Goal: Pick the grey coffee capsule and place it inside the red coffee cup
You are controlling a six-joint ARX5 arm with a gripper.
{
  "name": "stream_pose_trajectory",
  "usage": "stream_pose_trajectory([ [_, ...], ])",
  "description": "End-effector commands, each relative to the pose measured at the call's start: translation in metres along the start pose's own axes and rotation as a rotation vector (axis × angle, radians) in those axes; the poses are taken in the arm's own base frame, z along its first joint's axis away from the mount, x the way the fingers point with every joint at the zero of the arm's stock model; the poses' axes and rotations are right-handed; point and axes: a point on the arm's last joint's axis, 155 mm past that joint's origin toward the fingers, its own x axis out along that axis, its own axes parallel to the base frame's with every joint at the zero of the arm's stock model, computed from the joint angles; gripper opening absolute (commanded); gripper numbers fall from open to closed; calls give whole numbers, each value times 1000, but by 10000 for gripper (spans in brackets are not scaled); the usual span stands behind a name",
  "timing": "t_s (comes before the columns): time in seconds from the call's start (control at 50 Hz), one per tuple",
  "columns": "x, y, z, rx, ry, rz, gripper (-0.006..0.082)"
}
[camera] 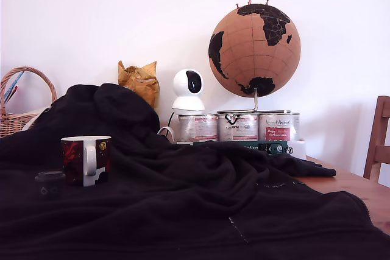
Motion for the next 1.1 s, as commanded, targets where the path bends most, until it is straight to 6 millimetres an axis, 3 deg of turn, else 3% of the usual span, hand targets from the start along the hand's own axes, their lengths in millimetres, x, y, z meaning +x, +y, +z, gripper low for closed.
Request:
stream_pose_trajectory([
  [0.0, -3, -26, 9, -249, -25, -157, -24],
  [0.54, -13, -69, 28, -305, -5, -385, -24],
  [0.68, -7, -81, 20, -262, 67, -420, -24],
  [0.9, 9, -94, -8, -188, 202, -441, -21],
  [0.98, 15, -99, -17, -183, 234, -446, 31],
  [1.08, 21, -109, -23, -180, 252, -474, 245],
])
